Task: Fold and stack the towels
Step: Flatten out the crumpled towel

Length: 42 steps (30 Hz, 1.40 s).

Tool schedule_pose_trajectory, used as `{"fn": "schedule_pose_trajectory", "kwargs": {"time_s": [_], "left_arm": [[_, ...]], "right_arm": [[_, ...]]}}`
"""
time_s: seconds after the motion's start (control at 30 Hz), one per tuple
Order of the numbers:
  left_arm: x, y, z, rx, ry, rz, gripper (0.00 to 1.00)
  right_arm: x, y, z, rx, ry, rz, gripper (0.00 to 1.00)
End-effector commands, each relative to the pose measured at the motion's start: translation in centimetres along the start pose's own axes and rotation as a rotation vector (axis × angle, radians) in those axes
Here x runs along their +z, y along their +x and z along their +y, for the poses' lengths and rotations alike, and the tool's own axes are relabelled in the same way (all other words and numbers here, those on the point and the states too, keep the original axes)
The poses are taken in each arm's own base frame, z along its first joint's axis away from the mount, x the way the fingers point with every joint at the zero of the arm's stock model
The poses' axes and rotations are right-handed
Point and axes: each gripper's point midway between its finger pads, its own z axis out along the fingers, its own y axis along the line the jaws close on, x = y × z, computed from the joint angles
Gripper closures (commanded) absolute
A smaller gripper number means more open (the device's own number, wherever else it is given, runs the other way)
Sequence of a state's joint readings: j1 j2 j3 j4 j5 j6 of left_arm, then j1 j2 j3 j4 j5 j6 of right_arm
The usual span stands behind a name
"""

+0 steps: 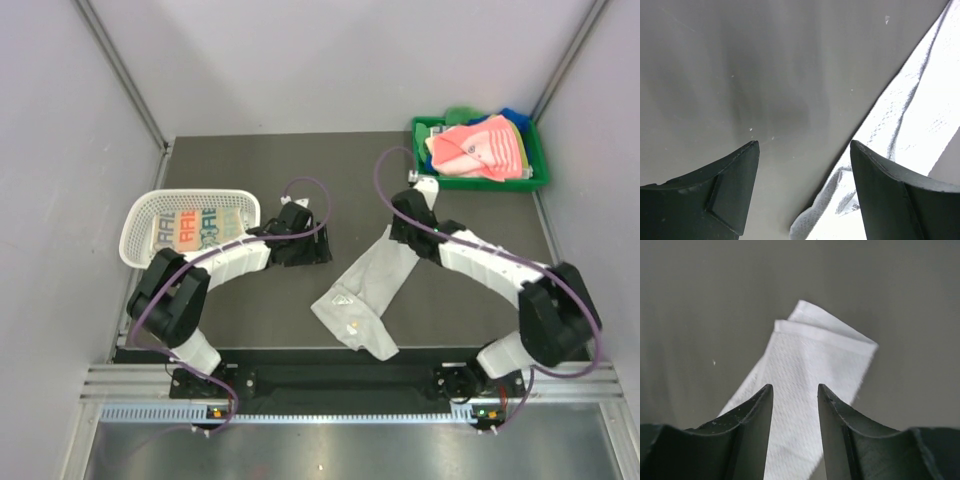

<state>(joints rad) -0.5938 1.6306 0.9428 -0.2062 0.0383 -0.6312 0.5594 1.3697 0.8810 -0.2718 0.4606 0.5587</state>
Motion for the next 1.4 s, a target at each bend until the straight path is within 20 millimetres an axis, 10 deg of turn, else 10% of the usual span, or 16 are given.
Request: {"fn": "schedule_pose_trajectory", "kwargs": {"time_s": [0.0,0.4,1.37], "left_arm": [[-0.4,-2.0,-2.2,-0.004,0.073,-0.054,0.22],[-1.4,-1.7,-2.0,-0.001,0.071,-0.069,0.23],[0.0,0.5,-2.5,0.011,0.123,0.009,0.23]], "right_arm": [[2.9,-2.2,3.2,-0.075,-0.056,-0.012,0.59],[9.6,-0.7,5.7,-0.113,0.003,0.074,0.67],[11.7,1.7,2.5,-0.098,0.086,0.102,0.81]]}}
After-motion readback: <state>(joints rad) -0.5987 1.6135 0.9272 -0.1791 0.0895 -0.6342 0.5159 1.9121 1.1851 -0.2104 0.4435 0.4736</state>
